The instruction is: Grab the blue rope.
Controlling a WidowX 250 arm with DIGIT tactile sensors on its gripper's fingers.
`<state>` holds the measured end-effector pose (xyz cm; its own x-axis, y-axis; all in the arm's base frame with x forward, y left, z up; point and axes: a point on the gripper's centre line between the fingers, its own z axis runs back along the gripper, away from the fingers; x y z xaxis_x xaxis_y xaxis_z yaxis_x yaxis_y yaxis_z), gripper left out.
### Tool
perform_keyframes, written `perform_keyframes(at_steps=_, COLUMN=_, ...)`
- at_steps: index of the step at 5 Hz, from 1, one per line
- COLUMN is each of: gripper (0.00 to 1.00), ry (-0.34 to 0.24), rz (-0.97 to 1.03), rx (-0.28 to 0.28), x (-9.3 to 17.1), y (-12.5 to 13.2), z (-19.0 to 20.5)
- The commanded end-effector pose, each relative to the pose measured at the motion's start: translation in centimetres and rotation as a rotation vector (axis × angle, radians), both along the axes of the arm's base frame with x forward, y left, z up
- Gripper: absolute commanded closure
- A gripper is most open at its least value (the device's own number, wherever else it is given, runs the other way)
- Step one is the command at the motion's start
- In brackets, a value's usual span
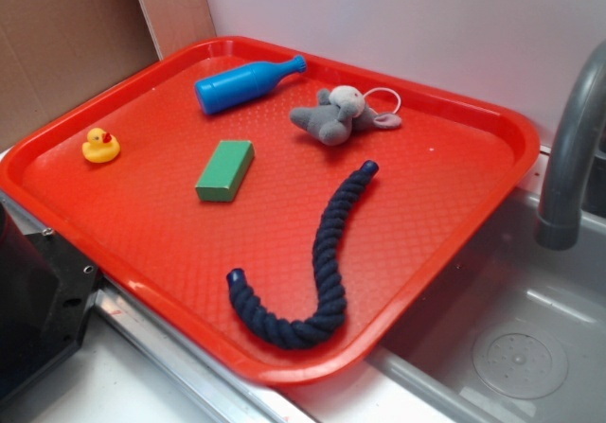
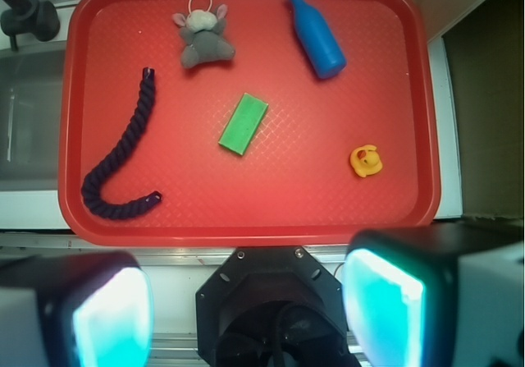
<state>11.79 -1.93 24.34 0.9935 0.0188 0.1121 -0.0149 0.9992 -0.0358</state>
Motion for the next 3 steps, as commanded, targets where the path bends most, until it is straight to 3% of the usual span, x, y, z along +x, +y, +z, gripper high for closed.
perform_keyframes(at_steps=1, gripper=0.00, ry=0.000, rz=0.000, rx=0.000, x=0.0, y=0.0, z=0.0)
perform_keyframes(at_steps=2, gripper=0.00, ry=-0.021, rz=-0.034, rx=-0.044, x=0.2, y=-2.5, z=1.0)
perform_keyframes(at_steps=3, gripper=0.00, ry=-0.042, rz=-0.064, rx=-0.077, x=0.2, y=-7.5, z=2.1)
